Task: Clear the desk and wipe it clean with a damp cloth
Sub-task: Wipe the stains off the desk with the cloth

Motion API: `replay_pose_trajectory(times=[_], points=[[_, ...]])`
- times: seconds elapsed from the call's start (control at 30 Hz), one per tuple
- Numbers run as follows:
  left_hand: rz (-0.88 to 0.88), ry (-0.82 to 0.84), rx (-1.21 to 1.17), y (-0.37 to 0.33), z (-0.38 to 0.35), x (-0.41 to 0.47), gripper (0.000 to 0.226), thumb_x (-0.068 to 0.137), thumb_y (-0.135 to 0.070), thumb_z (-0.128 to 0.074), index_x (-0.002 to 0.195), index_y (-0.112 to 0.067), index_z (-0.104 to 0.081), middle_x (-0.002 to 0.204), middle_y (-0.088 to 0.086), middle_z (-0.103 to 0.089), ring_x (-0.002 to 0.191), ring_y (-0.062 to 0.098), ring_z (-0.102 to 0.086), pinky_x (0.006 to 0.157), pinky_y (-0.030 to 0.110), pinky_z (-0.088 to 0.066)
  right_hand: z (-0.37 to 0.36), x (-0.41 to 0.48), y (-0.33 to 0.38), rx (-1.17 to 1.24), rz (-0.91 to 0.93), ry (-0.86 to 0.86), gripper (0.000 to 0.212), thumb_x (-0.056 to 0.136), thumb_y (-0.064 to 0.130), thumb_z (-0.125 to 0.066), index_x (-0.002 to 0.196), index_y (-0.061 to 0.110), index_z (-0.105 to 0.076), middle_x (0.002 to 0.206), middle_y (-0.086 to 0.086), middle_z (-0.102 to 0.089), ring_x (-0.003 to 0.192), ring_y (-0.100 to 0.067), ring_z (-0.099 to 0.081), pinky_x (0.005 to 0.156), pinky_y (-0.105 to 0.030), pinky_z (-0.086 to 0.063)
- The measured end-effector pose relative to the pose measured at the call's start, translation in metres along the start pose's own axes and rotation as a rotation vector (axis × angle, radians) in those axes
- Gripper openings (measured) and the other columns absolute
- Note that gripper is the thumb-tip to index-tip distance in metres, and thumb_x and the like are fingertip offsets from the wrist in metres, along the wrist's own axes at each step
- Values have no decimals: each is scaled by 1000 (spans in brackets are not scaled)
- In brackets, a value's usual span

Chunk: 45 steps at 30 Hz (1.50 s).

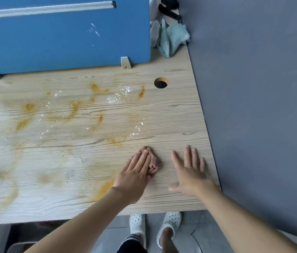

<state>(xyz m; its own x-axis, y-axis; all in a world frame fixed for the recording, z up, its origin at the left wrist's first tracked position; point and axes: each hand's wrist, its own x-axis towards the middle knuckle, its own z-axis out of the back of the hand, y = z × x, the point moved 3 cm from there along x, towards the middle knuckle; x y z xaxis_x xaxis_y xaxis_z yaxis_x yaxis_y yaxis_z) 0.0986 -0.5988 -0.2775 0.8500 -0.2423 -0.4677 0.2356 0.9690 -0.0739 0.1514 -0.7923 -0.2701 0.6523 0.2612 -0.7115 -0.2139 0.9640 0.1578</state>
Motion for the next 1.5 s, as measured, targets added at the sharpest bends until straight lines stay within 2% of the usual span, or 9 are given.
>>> replay_pose_trajectory(times=[0.13,0.27,0.33,0.5,0.7,0.83,0.97,1.3,1.5], points=[[-15,-43,3,-11,20,36,62,106,-39,-10,151,-15,25,156,0,35,145,22,31,120,37,15,0,0,4,-85,-56,-90,123,80,61,-72,155,33,21,155,-23,38,146,-46,29,119,-63,5],[-95,-64,-21,11,13,25,61,99,-34,-23,155,-9,-20,164,7,-16,151,26,-16,116,44,-35,2,-3,6,-103,-90,-57,126,80,57,-74,154,34,25,153,-23,41,145,-46,30,119,-64,4],[-106,-80,-23,26,5,15,63,96,-34,-25,153,-7,-29,162,7,-24,149,25,-24,112,42,-41,4,-2,9,-104,-107,-31,127,81,55,-74,152,34,28,151,-23,43,144,-45,32,119,-65,3],[-136,-30,64,23,9,26,64,106,-34,-15,150,-13,27,155,2,38,144,23,32,124,41,6,4,-3,11,-104,-149,-14,128,81,51,-76,150,36,31,150,-21,44,144,-43,33,120,-64,1],[-170,-69,42,19,25,47,64,106,-33,-16,153,-13,22,158,1,32,146,21,30,124,40,6,5,-2,13,-111,-169,-18,129,80,52,-77,151,37,30,152,-20,43,145,-42,31,120,-63,-2],[-143,-90,21,37,15,29,62,102,-36,-14,156,-9,2,164,6,9,151,25,10,123,44,-18,5,-2,13,-99,-165,-23,129,80,50,-77,150,38,31,152,-19,44,145,-41,32,120,-64,-1],[-123,-46,37,24,27,52,64,106,-37,-13,150,-12,26,157,2,34,146,22,30,124,40,7,3,0,13,-96,-169,-19,129,80,50,-77,151,38,29,152,-19,44,144,-41,33,120,-65,0],[-103,-32,-27,28,26,52,72,87,-51,18,149,-16,24,158,-1,29,147,20,27,124,37,8,26,5,14,-191,-125,-1,124,72,63,-78,157,34,8,162,-23,19,149,-50,8,116,-68,-18],[-91,-67,53,23,35,77,67,104,-48,-8,148,-13,30,156,2,36,147,23,29,121,39,14,51,35,10,-85,-180,19,134,72,51,-84,154,40,22,157,-13,39,146,-51,22,110,-77,-18]])
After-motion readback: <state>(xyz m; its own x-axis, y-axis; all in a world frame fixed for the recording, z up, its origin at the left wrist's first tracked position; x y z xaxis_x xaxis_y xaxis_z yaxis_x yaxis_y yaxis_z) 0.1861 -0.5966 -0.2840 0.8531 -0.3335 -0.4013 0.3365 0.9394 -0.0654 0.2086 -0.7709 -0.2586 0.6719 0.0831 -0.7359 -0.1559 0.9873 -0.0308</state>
